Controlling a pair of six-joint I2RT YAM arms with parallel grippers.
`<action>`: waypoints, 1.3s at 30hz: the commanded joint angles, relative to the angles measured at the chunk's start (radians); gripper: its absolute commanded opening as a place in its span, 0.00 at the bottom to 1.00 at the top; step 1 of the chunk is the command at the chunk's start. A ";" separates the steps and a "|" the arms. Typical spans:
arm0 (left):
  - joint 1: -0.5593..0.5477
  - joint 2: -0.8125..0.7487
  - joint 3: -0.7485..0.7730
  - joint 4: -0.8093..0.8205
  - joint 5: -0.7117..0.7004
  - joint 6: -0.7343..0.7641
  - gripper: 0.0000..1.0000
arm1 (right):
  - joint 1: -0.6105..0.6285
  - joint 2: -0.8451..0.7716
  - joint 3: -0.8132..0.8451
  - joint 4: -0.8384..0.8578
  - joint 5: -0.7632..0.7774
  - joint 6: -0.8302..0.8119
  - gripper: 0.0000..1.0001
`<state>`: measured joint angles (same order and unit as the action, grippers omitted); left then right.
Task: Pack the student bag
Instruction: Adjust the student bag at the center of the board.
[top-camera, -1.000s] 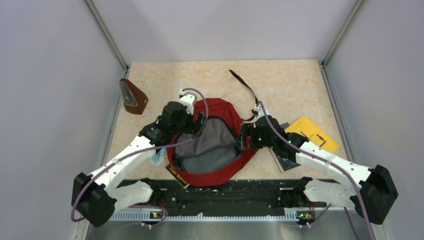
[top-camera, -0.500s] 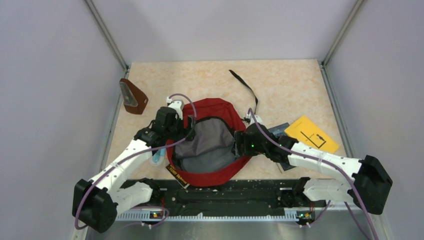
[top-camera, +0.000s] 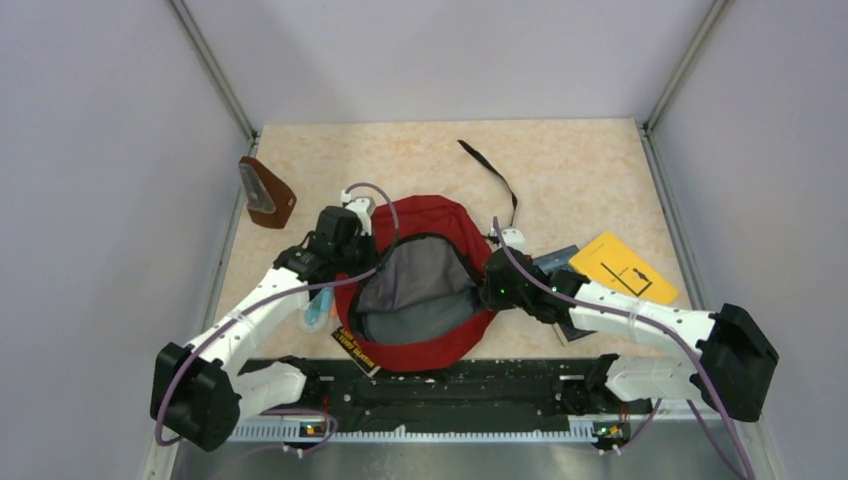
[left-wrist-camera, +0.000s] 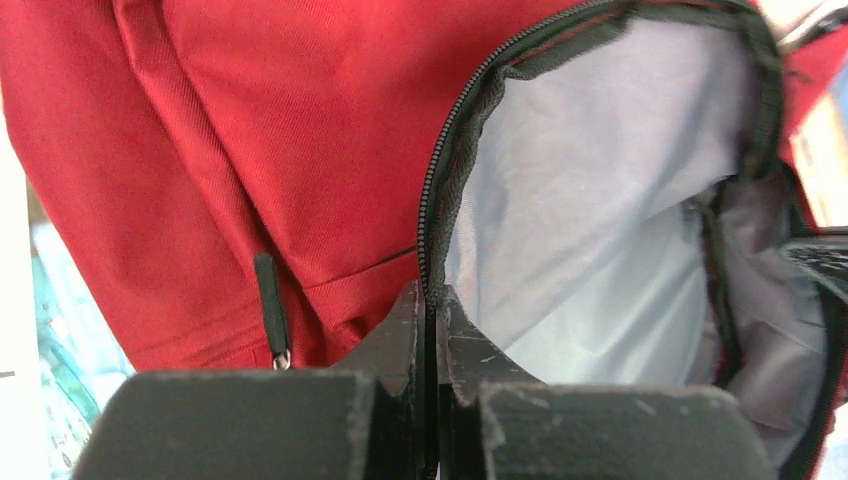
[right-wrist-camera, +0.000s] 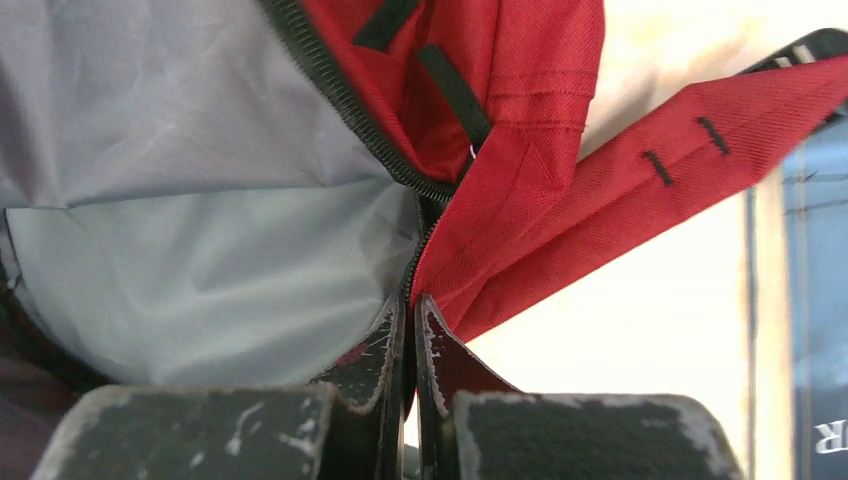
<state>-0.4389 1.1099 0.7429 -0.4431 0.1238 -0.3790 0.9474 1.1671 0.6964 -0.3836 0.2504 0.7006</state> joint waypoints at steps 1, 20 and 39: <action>0.004 0.019 0.177 0.001 0.043 0.049 0.00 | -0.002 0.024 0.113 -0.005 0.148 -0.109 0.00; 0.044 0.226 0.524 0.083 0.126 0.155 0.00 | -0.441 0.398 0.514 0.196 0.114 -0.490 0.00; 0.096 0.338 0.478 0.087 0.189 0.112 0.00 | -0.380 -0.004 0.166 0.090 -0.299 -0.255 0.85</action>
<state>-0.3550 1.4288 1.1896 -0.3782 0.2810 -0.2642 0.5098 1.2907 1.0077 -0.3420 0.1585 0.2890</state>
